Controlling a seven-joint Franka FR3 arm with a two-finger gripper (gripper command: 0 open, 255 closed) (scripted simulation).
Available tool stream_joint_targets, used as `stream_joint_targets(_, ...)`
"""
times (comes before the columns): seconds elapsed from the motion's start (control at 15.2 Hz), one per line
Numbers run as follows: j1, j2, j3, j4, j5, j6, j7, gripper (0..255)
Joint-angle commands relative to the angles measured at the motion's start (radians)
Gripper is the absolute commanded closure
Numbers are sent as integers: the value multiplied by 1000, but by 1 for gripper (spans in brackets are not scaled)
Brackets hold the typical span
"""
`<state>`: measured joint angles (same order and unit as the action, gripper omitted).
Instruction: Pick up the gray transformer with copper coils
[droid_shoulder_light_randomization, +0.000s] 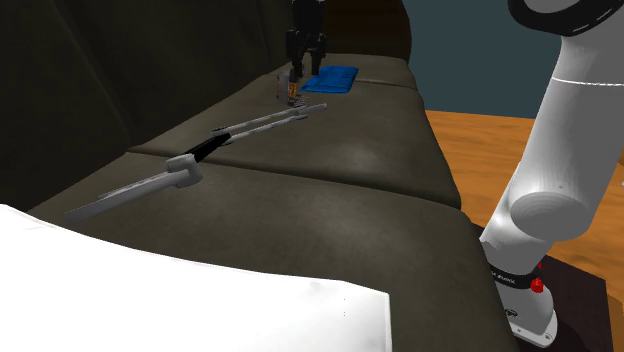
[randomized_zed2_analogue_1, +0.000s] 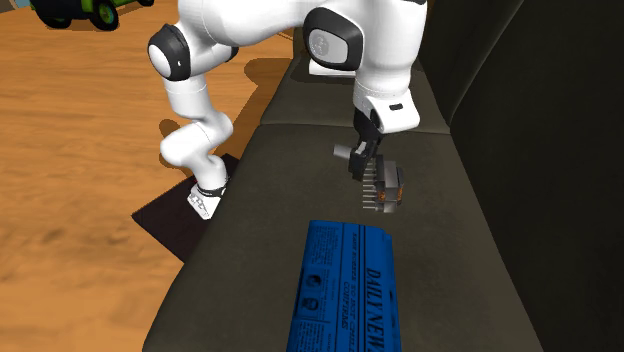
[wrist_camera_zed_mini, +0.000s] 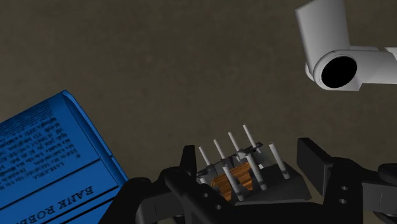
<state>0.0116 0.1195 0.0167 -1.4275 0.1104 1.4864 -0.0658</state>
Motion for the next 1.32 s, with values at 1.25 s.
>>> stream_joint_targets(1.25,-2,129,1,393,4,-264,28,255)
